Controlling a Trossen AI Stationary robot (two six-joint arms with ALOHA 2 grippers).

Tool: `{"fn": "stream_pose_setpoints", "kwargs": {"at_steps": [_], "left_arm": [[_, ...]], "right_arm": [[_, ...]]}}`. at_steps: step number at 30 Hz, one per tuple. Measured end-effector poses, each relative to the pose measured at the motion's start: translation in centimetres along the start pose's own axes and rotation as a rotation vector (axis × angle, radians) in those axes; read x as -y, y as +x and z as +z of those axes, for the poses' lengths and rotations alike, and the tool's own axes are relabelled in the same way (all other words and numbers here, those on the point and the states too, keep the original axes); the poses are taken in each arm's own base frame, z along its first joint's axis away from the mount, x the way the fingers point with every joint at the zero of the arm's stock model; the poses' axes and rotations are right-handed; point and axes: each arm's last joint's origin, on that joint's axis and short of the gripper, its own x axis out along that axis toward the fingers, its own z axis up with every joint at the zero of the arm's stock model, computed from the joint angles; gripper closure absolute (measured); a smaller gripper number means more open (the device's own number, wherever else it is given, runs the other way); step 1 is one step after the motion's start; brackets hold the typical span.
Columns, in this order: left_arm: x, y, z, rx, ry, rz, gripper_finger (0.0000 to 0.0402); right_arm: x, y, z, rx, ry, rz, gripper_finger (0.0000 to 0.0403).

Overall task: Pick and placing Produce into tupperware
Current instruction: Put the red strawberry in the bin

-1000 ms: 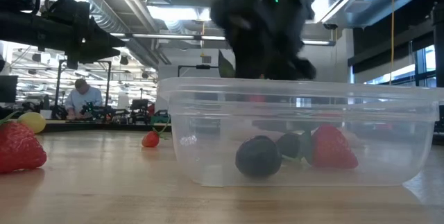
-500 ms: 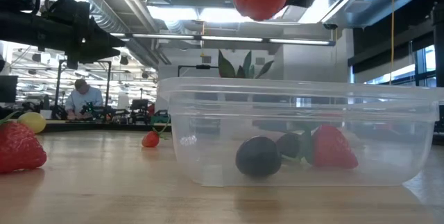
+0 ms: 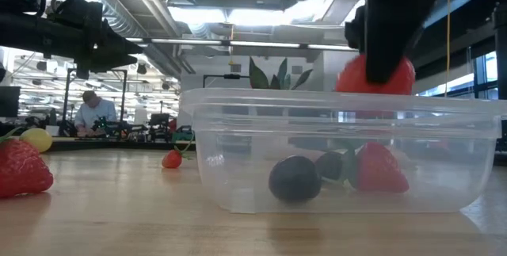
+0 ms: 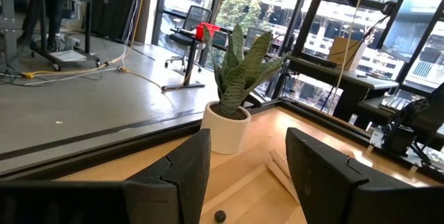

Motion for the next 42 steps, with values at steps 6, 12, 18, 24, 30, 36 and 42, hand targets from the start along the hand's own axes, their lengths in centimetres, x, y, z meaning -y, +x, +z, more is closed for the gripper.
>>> {"fn": "stream_pose_setpoints", "kwargs": {"at_steps": [6, 12, 18, 24, 30, 36, 42], "left_arm": [[0.00, 0.00, 0.01, 0.000, 0.000, 0.000, 0.0223], [0.00, 0.00, 0.01, 0.000, 0.000, 0.000, 0.0223], [0.00, 0.00, 0.00, 0.000, 0.000, 0.000, 0.0223], [0.00, 0.00, 0.00, 0.000, 0.000, 0.000, 0.0223], [0.00, 0.00, 0.00, 0.000, 0.000, 0.000, 0.0223], [0.00, 0.00, 0.00, 0.000, 0.000, 0.000, 0.0223], [0.00, 0.00, 0.00, 0.000, 0.000, 0.000, 0.0223]], "right_arm": [[0.26, 0.79, -0.26, 0.002, 0.001, 0.002, 0.0208], [0.10, 0.65, -0.11, 0.014, 0.003, 0.014, 0.0201], [0.07, 0.64, -0.08, 0.016, 0.003, 0.017, 0.0199], [0.07, 0.64, -0.08, 0.016, 0.005, 0.017, 0.0199], [0.07, 0.64, -0.08, 0.016, 0.003, 0.017, 0.0198], [0.07, 0.63, -0.08, 0.015, -0.005, 0.017, 0.0180], [0.07, 0.63, -0.08, 0.015, -0.006, 0.017, 0.0123]]}}
